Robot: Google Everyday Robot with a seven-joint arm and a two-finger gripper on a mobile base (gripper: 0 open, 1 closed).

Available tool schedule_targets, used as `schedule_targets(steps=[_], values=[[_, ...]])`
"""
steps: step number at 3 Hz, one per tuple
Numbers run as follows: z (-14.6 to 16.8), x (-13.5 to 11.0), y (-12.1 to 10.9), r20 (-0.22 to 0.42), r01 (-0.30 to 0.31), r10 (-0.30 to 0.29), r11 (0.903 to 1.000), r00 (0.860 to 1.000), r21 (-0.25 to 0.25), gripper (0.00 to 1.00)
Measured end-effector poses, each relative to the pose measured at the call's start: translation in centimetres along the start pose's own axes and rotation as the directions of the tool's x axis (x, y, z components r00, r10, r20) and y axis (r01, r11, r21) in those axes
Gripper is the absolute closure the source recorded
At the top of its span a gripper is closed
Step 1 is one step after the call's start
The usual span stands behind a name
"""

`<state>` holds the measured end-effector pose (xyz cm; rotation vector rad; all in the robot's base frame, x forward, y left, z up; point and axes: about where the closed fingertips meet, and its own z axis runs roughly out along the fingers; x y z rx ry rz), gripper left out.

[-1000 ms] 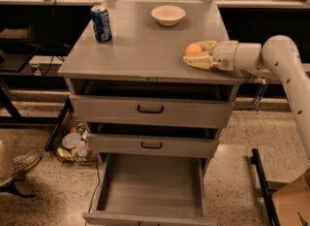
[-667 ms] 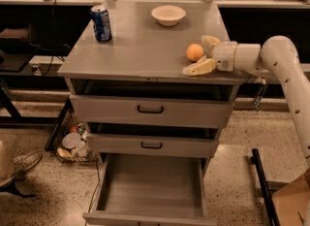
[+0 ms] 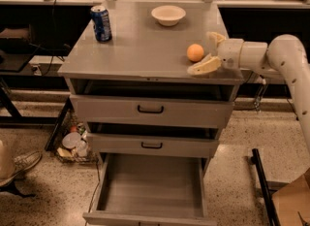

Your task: Pick orange from bottom drawer and place on counter

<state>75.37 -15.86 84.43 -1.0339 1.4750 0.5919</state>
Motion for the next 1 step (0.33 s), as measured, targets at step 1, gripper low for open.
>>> schedule_targets(steps=[1], values=[[-2.33, -3.10, -0.95, 0.044, 0.074, -0.077, 0.9946, 0.996, 0.072, 0.00]])
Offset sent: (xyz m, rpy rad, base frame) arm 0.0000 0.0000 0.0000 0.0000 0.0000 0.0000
